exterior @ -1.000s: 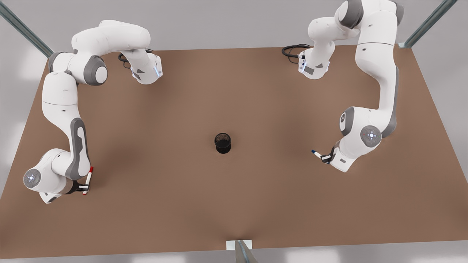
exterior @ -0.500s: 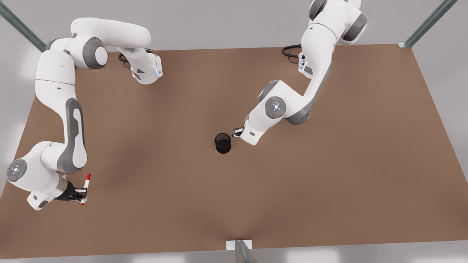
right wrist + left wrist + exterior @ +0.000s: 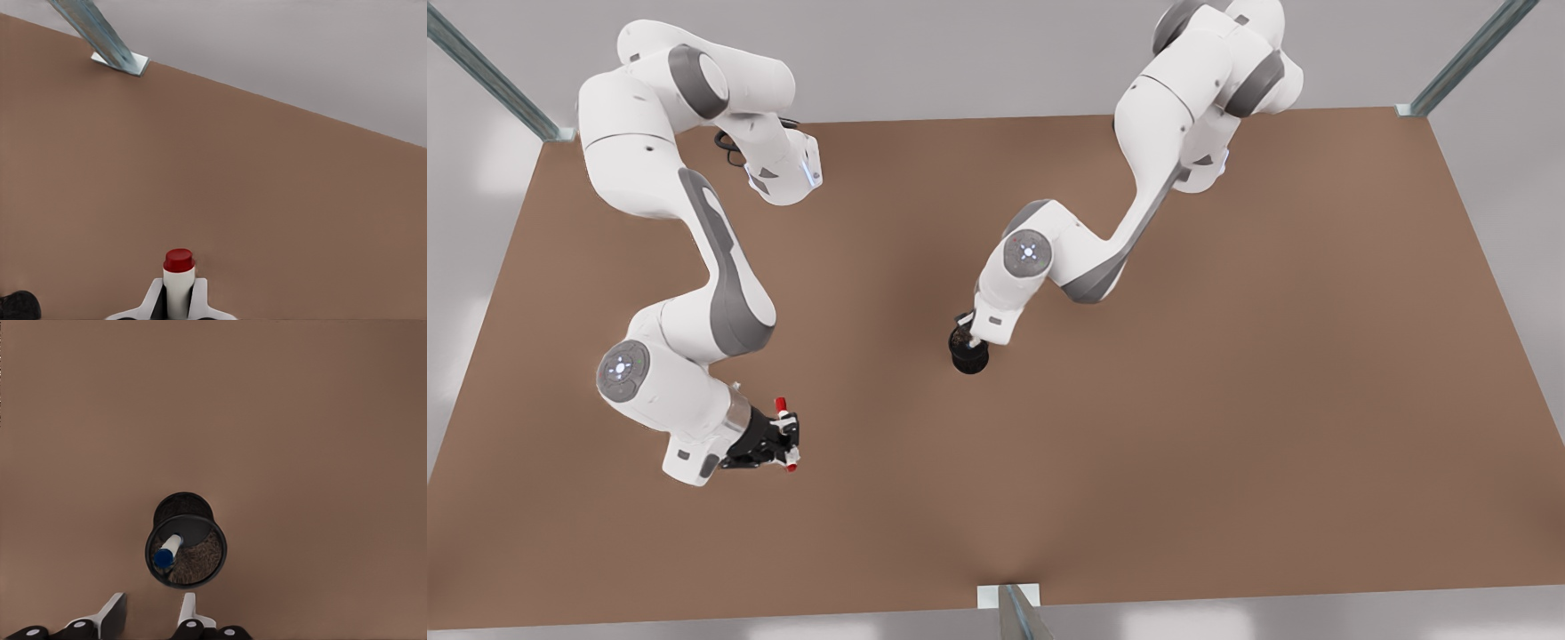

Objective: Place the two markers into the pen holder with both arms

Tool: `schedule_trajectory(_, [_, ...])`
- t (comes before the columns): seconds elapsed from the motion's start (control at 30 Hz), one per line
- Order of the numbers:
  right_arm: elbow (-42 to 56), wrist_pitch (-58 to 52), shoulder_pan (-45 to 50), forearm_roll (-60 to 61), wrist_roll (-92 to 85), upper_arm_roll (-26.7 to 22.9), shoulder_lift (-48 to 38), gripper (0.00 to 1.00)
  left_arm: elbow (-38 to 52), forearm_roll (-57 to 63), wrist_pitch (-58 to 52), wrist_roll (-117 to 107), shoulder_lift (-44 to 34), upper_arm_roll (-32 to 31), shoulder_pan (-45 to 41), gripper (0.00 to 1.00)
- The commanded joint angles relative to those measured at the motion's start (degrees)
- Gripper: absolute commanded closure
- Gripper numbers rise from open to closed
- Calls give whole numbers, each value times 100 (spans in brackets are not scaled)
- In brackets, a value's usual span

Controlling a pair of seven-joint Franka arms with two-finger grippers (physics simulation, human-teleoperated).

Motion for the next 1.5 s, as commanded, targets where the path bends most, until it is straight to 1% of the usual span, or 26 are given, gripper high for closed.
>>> schedule_trajectory(0.0, [13, 187, 213, -61, 2349, 30, -38, 79, -7, 194, -199, -1324, -17, 7, 31, 0])
schedule_trajectory(0.03, [13, 196, 293, -61, 2464, 135, -73, 79, -6, 177, -638, -718, -87, -2, 364, 0])
schedule_trajectory(0.1, [13, 398, 293, -9, 2499, 328, -161, 79, 55, 151, -1552, 1119, -166, -20, 1366, 0])
schedule_trajectory(0.17, [-40, 1048, 214, -9, 3088, 909, -161, 79, 318, 212, -2720, 2561, -289, -2, 2201, 0])
schedule_trajectory(0.2, [-320, 1338, -111, 0, 3088, 1356, -222, 79, 459, 212, -3239, 3317, -421, 15, 2631, 0])
schedule_trajectory(0.23, [-891, 2049, -708, -17, 3062, 2076, -231, 79, 494, 396, -3424, 4160, -658, 15, 3027, 0])
schedule_trajectory(0.27, [-1488, 2812, -1025, -26, 3053, 2472, -319, 79, 494, 704, -3477, 5098, -912, 7, 3229, 0])
schedule_trajectory(0.3, [-2042, 3727, -1026, -26, 3097, 2649, -477, 79, 521, 704, -3477, 6101, -1308, 7, 3572, 0])
schedule_trajectory(0.33, [-2412, 4212, -1026, -26, 3237, 2754, -644, 79, 495, 704, -3486, 6297, -1765, 59, 3722, 0])
schedule_trajectory(0.37, [-2632, 4695, -999, -26, 3422, 2895, -679, 79, 196, 731, -3504, 6429, -2275, 252, 3713, 0])
schedule_trajectory(0.4, [-2738, 5038, -964, -210, 3343, 2939, -679, 79, -164, 748, -3451, 6561, -2609, 314, 3626, 0])
schedule_trajectory(0.47, [-2782, 5231, -841, -799, 3343, 2939, -644, 79, -77, 775, -3451, 6517, -2557, 305, 3652, 0])
schedule_trajectory(0.53, [-3046, 5996, -727, -1274, 3343, 2939, -504, 79, -7, 775, -3442, 6552, -2416, 297, 3626, 0])
schedule_trajectory(0.57, [-3063, 6171, -683, -1501, 3343, 2930, -442, 79, -7, 775, -3442, 6561, -2390, 297, 3634, 0])
schedule_trajectory(0.6, [-3264, 6742, -683, -1678, 3343, 2922, -310, 79, -7, 775, -3468, 6517, -2346, 297, 3626, 0])
schedule_trajectory(0.63, [-3607, 7226, -674, -1678, 3343, 2887, -310, 79, -7, 757, -3469, 6508, -2259, 288, 3617, 0])
schedule_trajectory(0.67, [-3687, 7411, -596, -1687, 3343, 2852, -284, 79, -7, 766, -3469, 6508, -2232, 288, 3608, 0])
schedule_trajectory(0.7, [-3722, 7648, -447, -1783, 3343, 2738, -222, 79, -7, 766, -3469, 6517, -2153, 288, 3608, 0])
schedule_trajectory(0.73, [-3731, 8202, 239, -1916, 3334, 2061, -38, 79, -7, 757, -3477, 6569, -2117, 279, 3617, 0])
schedule_trajectory(0.77, [-3740, 8405, 582, -1916, 3325, 1744, -20, 79, -7, 748, -3469, 6570, -2126, 279, 3634, 0])
schedule_trajectory(0.83, [-3942, 8440, 600, -1925, 3334, 1744, -134, 79, -7, 722, -3460, 6771, -2135, 288, 3678, 0])
schedule_trajectory(0.9, [-4364, 8440, 547, -1925, 3343, 1744, -451, 79, -7, 704, -3477, 6807, -2144, 305, 3740, 0])
schedule_trajectory(1.03, [-4663, 8440, 530, -2091, 3334, 1735, -512, 79, -15, 704, -3486, 6798, -2135, 305, 3749, 0])
schedule_trajectory(1.13, [-4698, 8440, 504, -2118, 3325, 1630, -512, 79, -15, 704, -3486, 6798, -2126, 305, 3749, 0])
schedule_trajectory(1.2, [-4689, 8440, 495, -2830, 3334, 1322, -504, 79, -15, 704, -3486, 6807, -2135, 305, 3749, 0])
schedule_trajectory(1.47, [-4707, 8440, 565, -2970, 3334, 1313, -223, 79, -15, 704, -3442, 6868, -2109, 305, 3749, 0])
